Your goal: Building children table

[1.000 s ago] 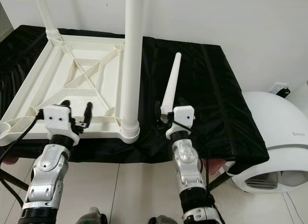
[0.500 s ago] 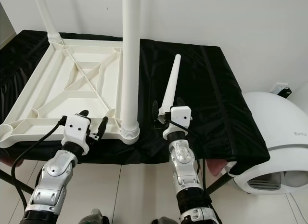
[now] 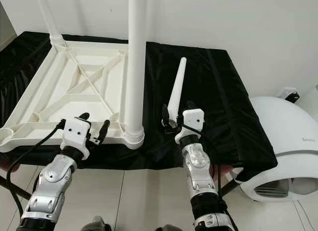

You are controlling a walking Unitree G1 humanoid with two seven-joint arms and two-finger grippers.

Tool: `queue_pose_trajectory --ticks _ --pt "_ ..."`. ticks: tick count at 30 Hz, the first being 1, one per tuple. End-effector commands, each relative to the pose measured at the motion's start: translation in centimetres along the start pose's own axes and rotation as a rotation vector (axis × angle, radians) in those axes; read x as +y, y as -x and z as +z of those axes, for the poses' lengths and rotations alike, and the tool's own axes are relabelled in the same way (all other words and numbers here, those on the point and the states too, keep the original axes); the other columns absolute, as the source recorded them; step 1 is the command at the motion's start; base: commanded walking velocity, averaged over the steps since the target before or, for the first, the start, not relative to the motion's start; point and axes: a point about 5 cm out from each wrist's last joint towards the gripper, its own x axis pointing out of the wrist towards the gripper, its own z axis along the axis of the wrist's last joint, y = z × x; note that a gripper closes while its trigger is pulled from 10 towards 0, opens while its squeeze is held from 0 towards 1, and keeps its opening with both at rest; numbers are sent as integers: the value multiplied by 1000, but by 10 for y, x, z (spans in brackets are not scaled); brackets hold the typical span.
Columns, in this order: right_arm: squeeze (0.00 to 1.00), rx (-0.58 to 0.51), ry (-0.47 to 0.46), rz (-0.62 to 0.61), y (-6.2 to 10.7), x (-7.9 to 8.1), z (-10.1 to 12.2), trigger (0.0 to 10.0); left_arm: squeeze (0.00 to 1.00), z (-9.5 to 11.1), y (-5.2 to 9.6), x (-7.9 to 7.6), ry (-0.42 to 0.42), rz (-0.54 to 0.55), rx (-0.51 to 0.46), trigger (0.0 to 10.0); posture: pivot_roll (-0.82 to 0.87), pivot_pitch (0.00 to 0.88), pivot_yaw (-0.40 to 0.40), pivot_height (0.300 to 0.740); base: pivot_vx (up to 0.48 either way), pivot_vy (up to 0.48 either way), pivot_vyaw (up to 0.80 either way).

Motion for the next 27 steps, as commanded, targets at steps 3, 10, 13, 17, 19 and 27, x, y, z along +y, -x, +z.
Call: queue_pose_trajectory --ticks 3,10,13,17,19,27 --pt "0 -12 -7 26 -5 -1 5 10000 0 5 -3 -5 0 -92 -19 10000 77 0 -45 740 0 0 0" --pt "0 -56 -7 34 -16 -7 16 10000 0 8 -5 -4 -20 -122 -31 10000 77 0 -41 740 0 0 0" --pt "0 -64 -20 42 -19 -7 18 10000 0 13 -7 1 -4 -107 -48 10000 77 0 -40 740 0 0 0" --pt "0 -47 -13 63 -17 -6 14 10000 0 7 -5 -1 -26 -134 -31 10000 75 0 -40 740 0 0 0" --pt "0 -45 -11 68 -16 -6 14 10000 0 5 -4 -3 -40 -151 -23 10000 74 0 -38 740 0 0 0" --pt "0 -14 -16 74 -10 -7 8 10000 0 -4 1 -13 -60 -217 16 10000 73 0 -41 740 0 0 0"
